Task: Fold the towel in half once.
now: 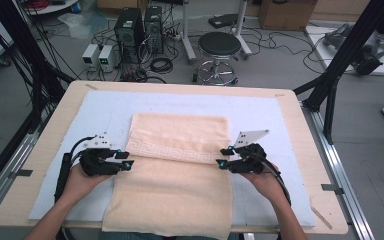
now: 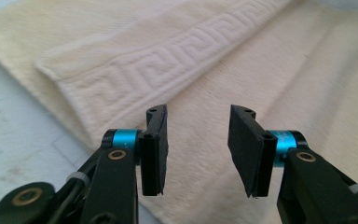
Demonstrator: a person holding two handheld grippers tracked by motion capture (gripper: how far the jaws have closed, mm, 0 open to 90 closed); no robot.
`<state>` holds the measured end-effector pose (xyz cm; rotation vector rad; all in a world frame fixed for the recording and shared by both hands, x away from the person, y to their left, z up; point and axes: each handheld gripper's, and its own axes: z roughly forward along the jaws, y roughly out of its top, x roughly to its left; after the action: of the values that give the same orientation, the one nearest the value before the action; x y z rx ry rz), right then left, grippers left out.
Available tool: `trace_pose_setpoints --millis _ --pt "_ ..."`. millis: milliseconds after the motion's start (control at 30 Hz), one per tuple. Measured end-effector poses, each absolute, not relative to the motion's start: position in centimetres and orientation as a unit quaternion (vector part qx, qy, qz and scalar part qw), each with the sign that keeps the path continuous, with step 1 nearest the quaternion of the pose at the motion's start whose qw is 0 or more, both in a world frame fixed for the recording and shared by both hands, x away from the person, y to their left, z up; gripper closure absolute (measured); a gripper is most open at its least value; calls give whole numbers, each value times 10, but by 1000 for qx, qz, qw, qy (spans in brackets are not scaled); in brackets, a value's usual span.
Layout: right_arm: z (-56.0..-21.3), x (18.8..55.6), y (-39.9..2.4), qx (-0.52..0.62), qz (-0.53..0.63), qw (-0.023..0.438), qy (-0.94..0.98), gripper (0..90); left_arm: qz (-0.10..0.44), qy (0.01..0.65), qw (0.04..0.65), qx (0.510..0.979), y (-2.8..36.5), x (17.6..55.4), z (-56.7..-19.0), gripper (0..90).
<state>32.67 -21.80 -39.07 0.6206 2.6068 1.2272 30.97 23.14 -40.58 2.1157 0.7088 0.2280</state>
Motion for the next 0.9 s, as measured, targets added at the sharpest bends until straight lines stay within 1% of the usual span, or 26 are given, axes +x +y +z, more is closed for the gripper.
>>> trace_pose_setpoints --millis 167,367,567,667,767,900 --pt "-394 312 -207 184 409 77 891 573 90 273 439 851 234 291 -409 567" --pt "-406 291 -198 159 403 53 900 574 95 265 433 856 240 267 -412 554" --pt "-409 262 -187 118 409 47 904 589 85 246 422 869 240 243 -419 558" --pt "-412 257 -184 106 405 35 907 593 89 248 418 869 242 239 -420 554" --pt "-415 252 -180 96 397 28 912 598 89 249 435 861 248 233 -415 553" --pt "-426 251 -175 91 370 18 924 604 95 242 438 860 254 223 -410 546"
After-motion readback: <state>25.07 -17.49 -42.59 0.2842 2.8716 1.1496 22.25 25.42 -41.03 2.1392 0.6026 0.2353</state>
